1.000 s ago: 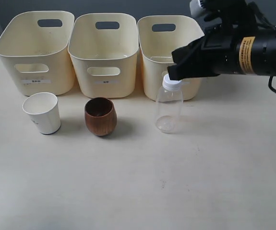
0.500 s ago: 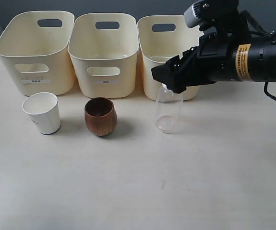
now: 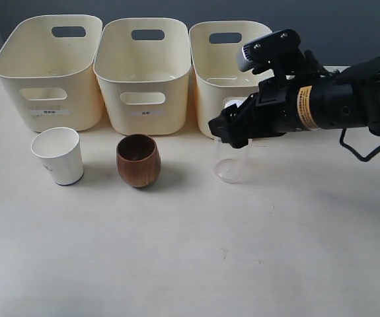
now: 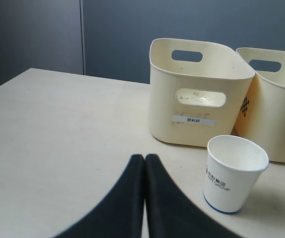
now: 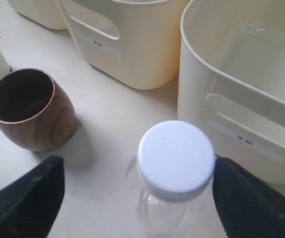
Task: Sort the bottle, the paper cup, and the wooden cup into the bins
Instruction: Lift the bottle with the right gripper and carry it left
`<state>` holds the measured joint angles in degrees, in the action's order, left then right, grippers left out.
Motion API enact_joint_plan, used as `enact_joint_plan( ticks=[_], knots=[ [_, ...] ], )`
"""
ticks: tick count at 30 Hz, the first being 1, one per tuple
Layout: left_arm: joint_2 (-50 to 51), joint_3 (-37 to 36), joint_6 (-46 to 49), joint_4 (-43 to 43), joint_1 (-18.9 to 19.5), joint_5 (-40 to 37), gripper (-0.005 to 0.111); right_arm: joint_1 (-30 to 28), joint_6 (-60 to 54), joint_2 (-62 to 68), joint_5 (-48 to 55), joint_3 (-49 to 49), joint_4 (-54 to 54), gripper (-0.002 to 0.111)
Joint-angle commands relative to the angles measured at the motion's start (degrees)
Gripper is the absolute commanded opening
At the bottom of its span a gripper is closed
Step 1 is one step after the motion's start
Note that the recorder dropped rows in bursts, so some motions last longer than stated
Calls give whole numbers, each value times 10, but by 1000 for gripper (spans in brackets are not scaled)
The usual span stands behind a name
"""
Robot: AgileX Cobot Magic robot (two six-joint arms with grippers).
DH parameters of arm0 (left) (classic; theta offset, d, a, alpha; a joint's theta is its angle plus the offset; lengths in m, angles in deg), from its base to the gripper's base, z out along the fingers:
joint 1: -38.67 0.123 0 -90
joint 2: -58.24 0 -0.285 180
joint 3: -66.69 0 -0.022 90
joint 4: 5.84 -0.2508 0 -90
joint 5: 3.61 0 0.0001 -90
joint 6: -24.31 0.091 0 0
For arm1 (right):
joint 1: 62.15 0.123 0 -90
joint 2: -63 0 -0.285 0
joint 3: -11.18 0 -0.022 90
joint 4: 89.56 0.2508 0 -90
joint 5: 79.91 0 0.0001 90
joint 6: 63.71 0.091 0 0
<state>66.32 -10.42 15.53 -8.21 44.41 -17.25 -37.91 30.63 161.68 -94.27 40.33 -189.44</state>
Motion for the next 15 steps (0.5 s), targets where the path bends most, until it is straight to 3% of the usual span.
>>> enact_joint_plan(
  ticks=[1, 15],
  knots=[
    [-3, -1, -1, -1, -2, 4, 0, -2, 2, 0, 33, -8, -1, 77],
    [-3, -1, -1, -1, -2, 4, 0, -2, 2, 43, 46, -50, -1, 77]
  ],
)
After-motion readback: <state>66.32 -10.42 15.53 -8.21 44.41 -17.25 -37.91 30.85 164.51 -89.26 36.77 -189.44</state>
